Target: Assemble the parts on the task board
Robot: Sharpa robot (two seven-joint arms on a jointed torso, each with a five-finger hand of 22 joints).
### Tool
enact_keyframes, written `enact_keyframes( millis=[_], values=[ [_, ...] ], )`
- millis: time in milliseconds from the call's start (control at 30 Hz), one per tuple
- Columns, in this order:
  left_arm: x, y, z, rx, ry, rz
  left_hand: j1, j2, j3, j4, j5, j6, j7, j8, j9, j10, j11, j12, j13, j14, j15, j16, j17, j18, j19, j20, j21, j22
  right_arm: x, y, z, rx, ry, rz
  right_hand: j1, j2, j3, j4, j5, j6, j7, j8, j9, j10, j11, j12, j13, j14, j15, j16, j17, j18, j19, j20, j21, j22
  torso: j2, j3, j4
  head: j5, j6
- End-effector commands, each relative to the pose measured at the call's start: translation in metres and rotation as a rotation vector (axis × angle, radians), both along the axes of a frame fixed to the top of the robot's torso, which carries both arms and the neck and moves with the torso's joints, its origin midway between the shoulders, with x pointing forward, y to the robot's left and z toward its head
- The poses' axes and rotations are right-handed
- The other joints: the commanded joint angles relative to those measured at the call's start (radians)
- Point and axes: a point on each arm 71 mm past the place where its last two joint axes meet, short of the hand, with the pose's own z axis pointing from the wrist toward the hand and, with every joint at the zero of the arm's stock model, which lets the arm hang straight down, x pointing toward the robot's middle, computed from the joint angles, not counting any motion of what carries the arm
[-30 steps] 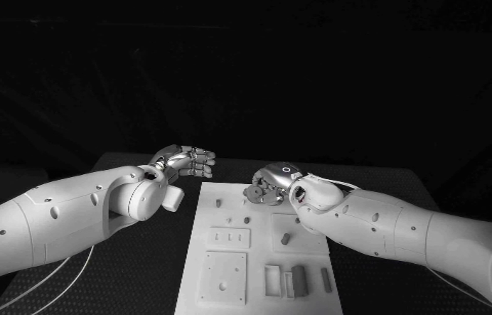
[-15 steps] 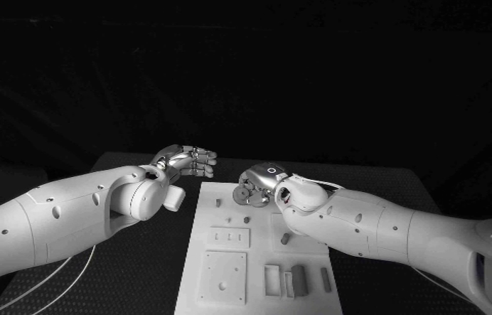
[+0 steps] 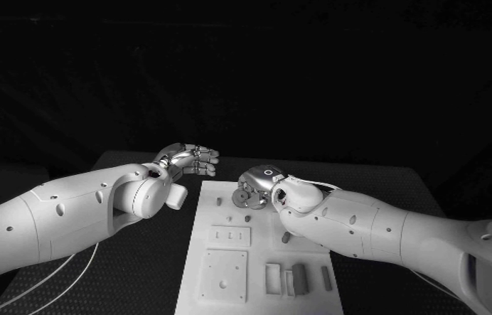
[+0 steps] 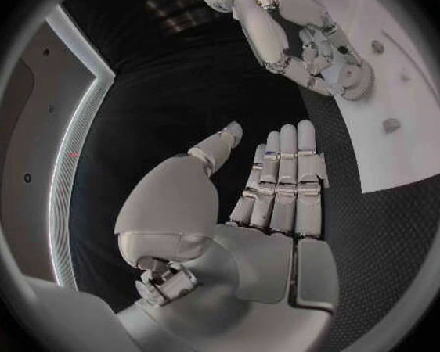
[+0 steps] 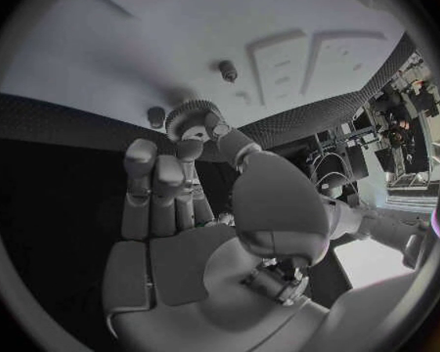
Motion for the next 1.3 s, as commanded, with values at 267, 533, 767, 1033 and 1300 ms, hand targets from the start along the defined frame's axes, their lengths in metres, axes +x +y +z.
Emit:
enact_keyframes(
  millis=[267, 533, 767, 1033, 1300],
  values=[
    [0.0002, -0.0014, 0.0019, -0.003, -0.013, -0.010, -0.011, 0.001, 0.002, -0.007, 0.007, -0.005, 0.000, 0.005, -0.002, 0.003, 0.004, -0.004, 0.002, 0.008, 0.001, -0.006, 0.002, 0.019, 0.000, 0.009, -0.007, 0.002, 0.0023, -0.0044, -0.0052, -0.042, 0.009, -0.014, -0.006, 0.002, 0.009, 0.000, 0.005, 0.018, 0.019, -0.002, -0.001, 0.006, 0.000, 0.002, -0.002, 0.008, 0.000, 0.002, -0.002, 0.063, 0.001, -0.006, 0.005, 0.013, -0.001, 0.0001, -0.0019, 0.003, -0.003],
    [0.0003, -0.0021, 0.0018, -0.003, -0.013, -0.011, -0.011, 0.001, 0.002, -0.007, 0.006, -0.005, 0.000, 0.005, -0.002, 0.003, 0.004, -0.005, 0.002, 0.008, 0.001, -0.006, 0.002, 0.019, 0.000, 0.009, -0.007, 0.002, 0.0031, -0.0048, -0.0063, -0.040, 0.008, -0.018, -0.008, -0.003, 0.010, 0.000, 0.005, 0.012, 0.020, -0.005, -0.002, 0.004, 0.001, 0.000, -0.002, 0.007, 0.002, 0.000, -0.002, 0.063, 0.000, -0.006, 0.004, 0.012, 0.000, 0.0004, -0.0008, 0.004, -0.004],
    [0.0004, -0.0026, 0.0018, -0.003, -0.013, -0.012, -0.011, 0.001, 0.003, -0.007, 0.006, -0.005, 0.000, 0.006, -0.002, 0.003, 0.004, -0.005, 0.002, 0.008, 0.001, -0.007, 0.003, 0.019, 0.000, 0.009, -0.008, 0.002, 0.0021, -0.0020, -0.0071, -0.033, 0.011, -0.014, -0.011, -0.011, 0.013, 0.000, 0.005, -0.007, 0.025, -0.016, -0.007, 0.002, 0.006, -0.001, -0.002, 0.006, 0.006, -0.001, -0.003, 0.063, -0.001, -0.006, 0.002, 0.011, 0.000, -0.0007, -0.0008, 0.005, -0.006],
    [0.0005, -0.0029, 0.0018, -0.003, -0.013, -0.013, -0.011, 0.001, 0.003, -0.007, 0.006, -0.005, 0.000, 0.006, -0.002, 0.003, 0.004, -0.005, 0.002, 0.008, 0.001, -0.007, 0.003, 0.019, 0.000, 0.009, -0.008, 0.003, 0.0023, -0.0009, -0.0081, -0.033, 0.024, -0.018, -0.020, -0.024, 0.014, 0.002, 0.005, -0.045, 0.036, -0.036, -0.016, -0.002, 0.015, -0.003, -0.002, 0.004, 0.015, -0.003, -0.003, 0.063, 0.000, -0.006, -0.002, 0.009, -0.001, -0.0008, -0.0012, 0.005, -0.009],
    [0.0004, -0.0030, 0.0019, -0.003, -0.012, -0.014, -0.012, 0.001, 0.003, -0.008, 0.006, -0.005, 0.000, 0.006, -0.002, 0.003, 0.004, -0.006, 0.002, 0.009, 0.001, -0.008, 0.004, 0.019, 0.000, 0.009, -0.008, 0.003, 0.0023, -0.0006, -0.0091, -0.043, 0.036, -0.018, -0.019, -0.025, 0.015, 0.001, 0.005, -0.050, 0.037, -0.039, -0.016, -0.004, 0.017, -0.003, -0.002, 0.003, 0.017, -0.004, -0.003, 0.063, -0.001, -0.006, -0.003, 0.009, -0.001, -0.0010, -0.0018, 0.005, -0.011]
  ],
)
